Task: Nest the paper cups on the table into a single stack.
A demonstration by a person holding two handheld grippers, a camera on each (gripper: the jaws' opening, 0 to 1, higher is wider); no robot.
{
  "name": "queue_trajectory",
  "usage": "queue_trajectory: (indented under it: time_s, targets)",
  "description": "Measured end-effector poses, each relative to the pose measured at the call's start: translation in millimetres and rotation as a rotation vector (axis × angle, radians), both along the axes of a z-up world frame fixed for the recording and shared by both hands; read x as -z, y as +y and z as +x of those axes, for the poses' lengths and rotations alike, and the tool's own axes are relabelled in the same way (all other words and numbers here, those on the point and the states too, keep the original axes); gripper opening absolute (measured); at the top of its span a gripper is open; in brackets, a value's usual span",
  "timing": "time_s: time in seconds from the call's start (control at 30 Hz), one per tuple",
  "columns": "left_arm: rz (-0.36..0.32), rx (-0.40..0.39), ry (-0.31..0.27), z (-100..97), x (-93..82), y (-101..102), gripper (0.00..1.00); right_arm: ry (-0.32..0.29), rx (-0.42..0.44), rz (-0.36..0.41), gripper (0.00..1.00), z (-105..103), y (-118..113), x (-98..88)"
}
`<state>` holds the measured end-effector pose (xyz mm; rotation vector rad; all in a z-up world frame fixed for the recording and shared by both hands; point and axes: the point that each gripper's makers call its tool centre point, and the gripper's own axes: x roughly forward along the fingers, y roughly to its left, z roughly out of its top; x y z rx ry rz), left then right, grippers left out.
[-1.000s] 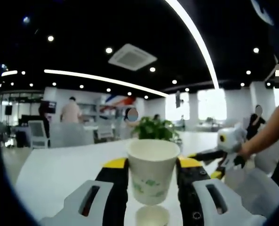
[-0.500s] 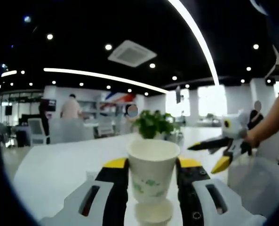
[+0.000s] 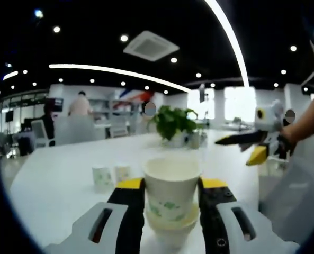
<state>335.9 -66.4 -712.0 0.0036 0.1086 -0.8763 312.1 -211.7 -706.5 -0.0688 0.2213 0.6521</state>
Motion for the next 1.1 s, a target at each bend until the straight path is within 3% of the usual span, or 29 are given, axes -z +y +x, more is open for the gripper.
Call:
queue_trajectory:
  time_s: [0.47,0.73,0.8,0.97,1.1]
  targets:
    - [0.096,0.012,0.074,-4.0,32.7,1.9,0.39,0.003,-0.009,-0.002,1.00,1.1,2.9,0.5]
    - [0.101,0.013,0.103,-4.4,34.4,2.7,0.41,0.006,-0.016,-0.005,1.00,1.4,5.0,0.9]
    - [0.065,-0.014,0.115,-2.6,28.0,6.4,0.43,0.006,-0.018,-0.004,1.00,1.5,6.0,0.6]
    - [0.011,-0.050,0.094,3.4,6.4,16.9,0.62,0.004,-0.020,-0.001,1.00,2.1,7.7,-0.2]
    - [-0.016,-0.097,0.083,10.9,-15.2,36.1,0.84,0.000,-0.014,0.008,1.00,4.8,6.9,-1.6]
